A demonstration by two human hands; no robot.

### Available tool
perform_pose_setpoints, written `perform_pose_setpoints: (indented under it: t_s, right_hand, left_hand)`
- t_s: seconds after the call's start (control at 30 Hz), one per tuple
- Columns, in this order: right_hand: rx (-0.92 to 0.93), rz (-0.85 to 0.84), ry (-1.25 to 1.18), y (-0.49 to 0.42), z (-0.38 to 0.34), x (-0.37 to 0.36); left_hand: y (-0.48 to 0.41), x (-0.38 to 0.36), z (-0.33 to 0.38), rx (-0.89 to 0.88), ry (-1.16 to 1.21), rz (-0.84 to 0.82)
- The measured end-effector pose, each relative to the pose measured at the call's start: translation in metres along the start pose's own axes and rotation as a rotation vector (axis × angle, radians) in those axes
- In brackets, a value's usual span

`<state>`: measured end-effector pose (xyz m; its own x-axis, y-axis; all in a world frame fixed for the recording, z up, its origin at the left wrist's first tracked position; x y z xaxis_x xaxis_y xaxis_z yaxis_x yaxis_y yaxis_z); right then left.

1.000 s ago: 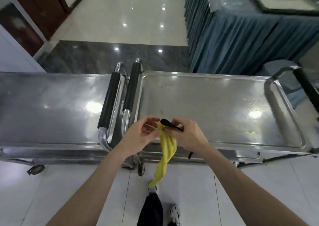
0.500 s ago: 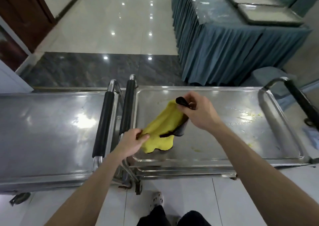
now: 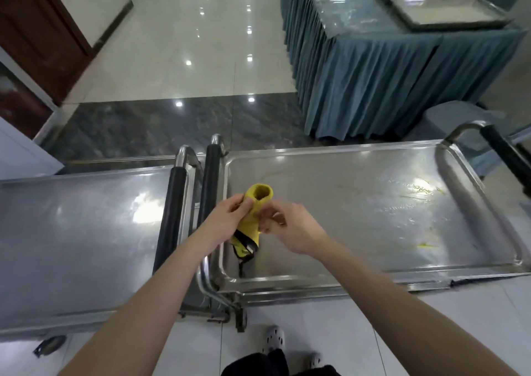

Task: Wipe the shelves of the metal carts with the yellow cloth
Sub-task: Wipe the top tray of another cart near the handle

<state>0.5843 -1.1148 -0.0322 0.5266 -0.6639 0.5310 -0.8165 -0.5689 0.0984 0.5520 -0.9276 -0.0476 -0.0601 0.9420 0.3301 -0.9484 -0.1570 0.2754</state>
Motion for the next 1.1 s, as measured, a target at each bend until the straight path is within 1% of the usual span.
perform_pose_setpoints:
  t_s: [0.07, 0.1, 0.17, 0.2, 0.23, 0.27, 0.3, 0.33, 0.4, 0.47, 0.5, 0.53, 0.6, 0.67, 0.73, 0.8, 0.87, 0.97, 1.03, 1.1]
  right_hand:
    - [-0.063, 0.093, -0.068, -0.007, 0.002, -0.002]
    - [-0.076, 0.127, -0.079, -0.010, 0.002, -0.003]
    - [-0.100, 0.140, -0.077, -0.016, 0.003, 0.001]
    - [-0.109, 0.126, -0.008, -0.021, 0.004, 0.006]
    - [-0.103, 0.096, 0.121, -0.027, 0.004, 0.012]
    - [-0.080, 0.046, 0.253, -0.034, 0.005, 0.017]
    - [-0.051, -0.016, 0.331, -0.039, 0.005, 0.023]
    - [-0.047, -0.069, 0.347, -0.043, 0.004, 0.029]
    - [-0.079, -0.123, 0.293, -0.047, 0.001, 0.039]
    - [-0.112, -0.116, 0.202, -0.049, -0.002, 0.046]
    - [-0.112, -0.086, 0.189, -0.053, 0.000, 0.047]
    - [-0.114, -0.047, 0.209, -0.060, 0.006, 0.045]
    - [-0.150, 0.013, 0.272, -0.072, 0.026, 0.034]
    - [-0.226, 0.023, 0.333, -0.076, 0.055, 0.012]
    - [-0.255, 0.022, 0.412, -0.067, 0.084, -0.023]
    - [-0.190, 0.014, 0.512, -0.056, 0.106, -0.067]
    - [-0.113, 0.000, 0.605, -0.055, 0.120, -0.108]
    - [-0.032, 0.056, 0.722, -0.079, 0.130, -0.144]
    - [-0.007, 0.053, 0.758, -0.093, 0.135, -0.156]
    - [-0.015, 0.064, 0.777, -0.088, 0.140, -0.164]
  left_hand:
    - [0.004, 0.003, -0.001, 0.017, 0.000, -0.106]
    - [0.005, 0.006, 0.001, 0.001, -0.045, -0.155]
    - [0.004, 0.016, 0.006, -0.056, -0.187, -0.190]
    - [0.003, 0.021, 0.009, -0.086, -0.261, -0.209]
    - [0.001, 0.026, 0.013, -0.109, -0.344, -0.232]
    - [-0.001, 0.031, 0.017, -0.122, -0.411, -0.254]
    - [-0.002, 0.037, 0.021, -0.123, -0.457, -0.270]
    - [-0.004, 0.042, 0.024, -0.119, -0.474, -0.273]
    - [-0.006, 0.054, 0.032, -0.123, -0.427, -0.242]
    - [-0.010, 0.063, 0.041, -0.110, -0.324, -0.218]
    - [-0.014, 0.064, 0.044, -0.106, -0.314, -0.199]
    - [-0.021, 0.065, 0.044, -0.115, -0.351, -0.165]
    - [-0.037, 0.063, 0.033, -0.146, -0.499, -0.077]
    - [-0.048, 0.060, 0.006, -0.168, -0.681, 0.016]
    - [-0.050, 0.060, -0.025, -0.234, -0.839, 0.162]
    - [-0.051, 0.061, -0.052, -0.269, -0.895, 0.305]
    - [-0.057, 0.062, -0.072, -0.218, -0.845, 0.395]
    - [-0.074, 0.056, -0.083, -0.060, -0.560, 0.405]
    - [-0.081, 0.051, -0.081, -0.028, -0.451, 0.441]
    - [-0.081, 0.048, -0.076, -0.038, -0.445, 0.490]
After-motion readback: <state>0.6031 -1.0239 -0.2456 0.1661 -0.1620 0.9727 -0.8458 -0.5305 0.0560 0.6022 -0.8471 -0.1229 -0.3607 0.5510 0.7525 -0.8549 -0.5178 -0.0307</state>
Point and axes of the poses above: each hand's wrist, its own y-axis away from the middle knuckle, its own x-axis out of the back of the hand, z = x × y, the point moved 3 cm from there along -y, towards the middle knuckle, and after that the axes turned 3 degrees about z, right-handed, at the moved point
